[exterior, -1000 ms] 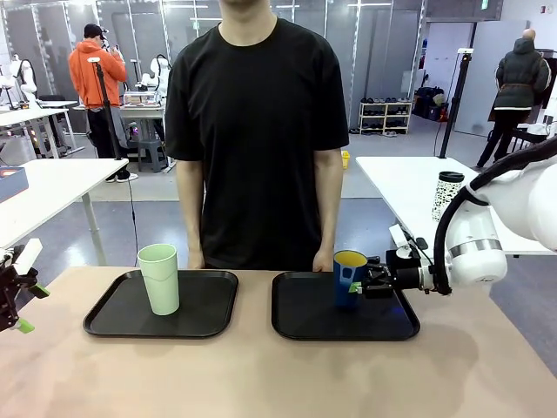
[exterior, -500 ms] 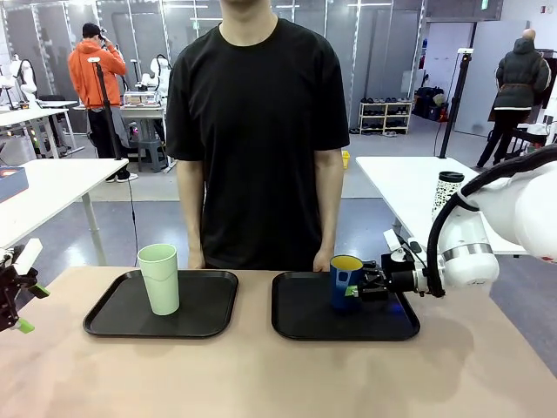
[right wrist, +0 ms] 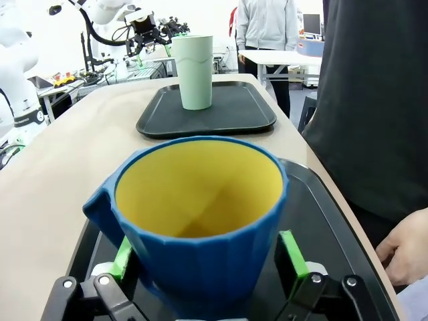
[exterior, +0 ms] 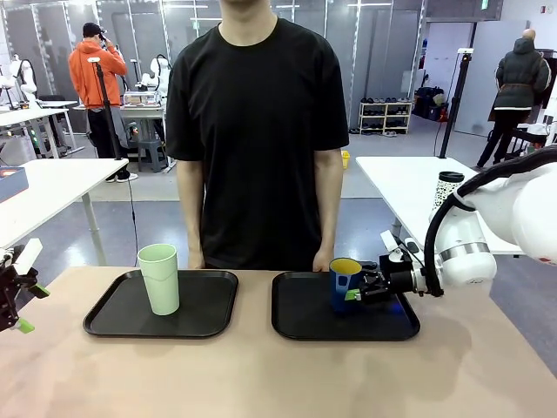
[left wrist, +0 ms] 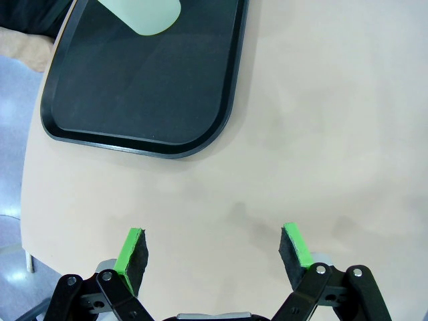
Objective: Sort and store the cups by type.
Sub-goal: Pick up the Handle plastic cup and place it into the empty Flat Tray.
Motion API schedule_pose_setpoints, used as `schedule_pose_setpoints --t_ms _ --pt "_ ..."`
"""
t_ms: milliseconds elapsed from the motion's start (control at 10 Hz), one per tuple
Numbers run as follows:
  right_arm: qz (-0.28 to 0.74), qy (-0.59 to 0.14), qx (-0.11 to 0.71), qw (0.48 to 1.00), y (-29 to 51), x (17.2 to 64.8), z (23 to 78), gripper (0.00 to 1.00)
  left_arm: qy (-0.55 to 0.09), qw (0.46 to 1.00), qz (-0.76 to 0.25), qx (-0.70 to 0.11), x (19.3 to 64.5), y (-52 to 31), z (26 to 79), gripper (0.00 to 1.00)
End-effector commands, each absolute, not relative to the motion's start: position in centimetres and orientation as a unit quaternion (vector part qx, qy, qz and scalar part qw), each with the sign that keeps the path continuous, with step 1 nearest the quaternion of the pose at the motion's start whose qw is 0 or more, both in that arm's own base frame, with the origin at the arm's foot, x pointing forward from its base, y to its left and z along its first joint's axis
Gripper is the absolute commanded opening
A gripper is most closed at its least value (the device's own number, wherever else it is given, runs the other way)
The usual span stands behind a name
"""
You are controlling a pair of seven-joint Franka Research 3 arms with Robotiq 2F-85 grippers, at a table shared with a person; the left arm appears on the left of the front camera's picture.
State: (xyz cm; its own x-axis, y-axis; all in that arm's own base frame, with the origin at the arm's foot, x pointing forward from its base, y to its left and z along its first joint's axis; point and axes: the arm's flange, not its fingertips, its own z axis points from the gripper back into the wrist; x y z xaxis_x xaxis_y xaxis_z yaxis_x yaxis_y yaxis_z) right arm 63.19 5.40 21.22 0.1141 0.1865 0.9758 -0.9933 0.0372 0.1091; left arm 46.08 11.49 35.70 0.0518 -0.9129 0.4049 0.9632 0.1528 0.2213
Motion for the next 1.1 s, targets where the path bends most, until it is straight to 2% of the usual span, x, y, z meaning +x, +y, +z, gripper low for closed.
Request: schedule_pose_setpoints --t_ms 0,700,1000 --pt "0.508 -0.413 0.471 0.592 5.4 63.6 21.8 1.00 -0.238 0.717 -0.653 -0.050 46.0 11.6 35.7 1.00" --pt "0.499 -0.412 0.462 0.607 2.0 61.7 22.7 1.00 -0.238 0.717 -0.653 -0.050 46.0 11.6 35.7 1.00" --pt "0.494 -0.389 0.415 0.657 -1.0 59.6 24.5 1.00 -0.238 0.717 -0.653 -0.050 46.0 11.6 35.7 1.00"
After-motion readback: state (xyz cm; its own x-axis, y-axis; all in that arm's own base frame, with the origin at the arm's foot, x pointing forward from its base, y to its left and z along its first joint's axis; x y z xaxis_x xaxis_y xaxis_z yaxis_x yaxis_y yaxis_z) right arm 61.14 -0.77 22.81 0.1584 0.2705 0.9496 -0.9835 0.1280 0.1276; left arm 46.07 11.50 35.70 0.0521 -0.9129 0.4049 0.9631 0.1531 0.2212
